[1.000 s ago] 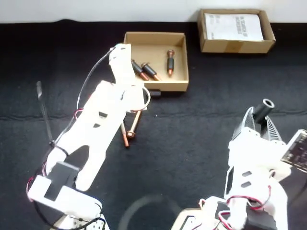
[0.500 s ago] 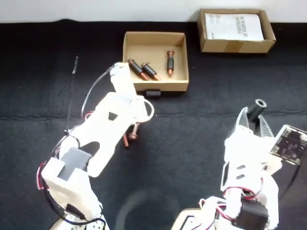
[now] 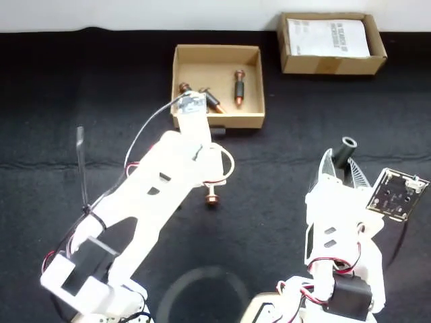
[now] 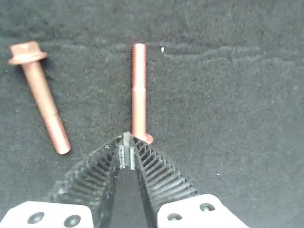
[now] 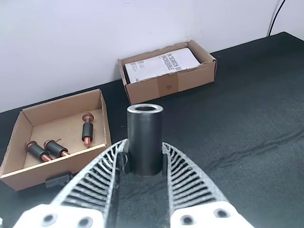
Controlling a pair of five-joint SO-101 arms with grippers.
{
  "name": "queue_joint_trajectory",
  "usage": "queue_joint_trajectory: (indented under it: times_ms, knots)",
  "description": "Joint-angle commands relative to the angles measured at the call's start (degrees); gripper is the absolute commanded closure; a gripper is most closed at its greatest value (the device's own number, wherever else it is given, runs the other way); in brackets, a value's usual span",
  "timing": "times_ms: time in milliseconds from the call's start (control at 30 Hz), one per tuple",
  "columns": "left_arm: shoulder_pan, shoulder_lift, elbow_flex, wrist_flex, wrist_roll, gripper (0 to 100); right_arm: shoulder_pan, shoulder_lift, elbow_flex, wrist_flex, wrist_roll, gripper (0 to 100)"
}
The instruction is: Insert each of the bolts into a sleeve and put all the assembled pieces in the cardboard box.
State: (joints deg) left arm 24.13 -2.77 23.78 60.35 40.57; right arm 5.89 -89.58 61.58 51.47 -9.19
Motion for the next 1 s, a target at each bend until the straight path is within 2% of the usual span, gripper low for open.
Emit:
queue_joint_trajectory:
  times_ms: [0, 200, 400, 600, 767, 967]
  knots:
    - [2.15, -2.95, -0.66, 1.67, 0.09, 99, -0.4, -0.75, 0.04, -1.27, 0.53, 99.1]
    - [1.8, -2.95, 7.6, -2.55, -0.97, 99, -0.4, -1.01, 0.04, -1.27, 0.62, 99.1]
    - [-5.67, -2.95, 16.57, -16.35, -9.76, 99, -0.13, -1.01, -0.57, -1.01, 0.62, 99.1]
    - [-6.73, -2.95, 22.29, -25.58, -19.69, 99, -0.13, -1.01, -0.57, -1.01, 0.62, 99.1]
    - [-3.38, -3.12, 23.34, -25.93, -21.27, 99, -0.13, -1.01, -0.57, -1.01, 0.62, 99.1]
    - [4.79, -3.3, 23.08, -26.37, -21.36, 99, -0.13, -1.01, -0.13, -1.01, 0.44, 99.1]
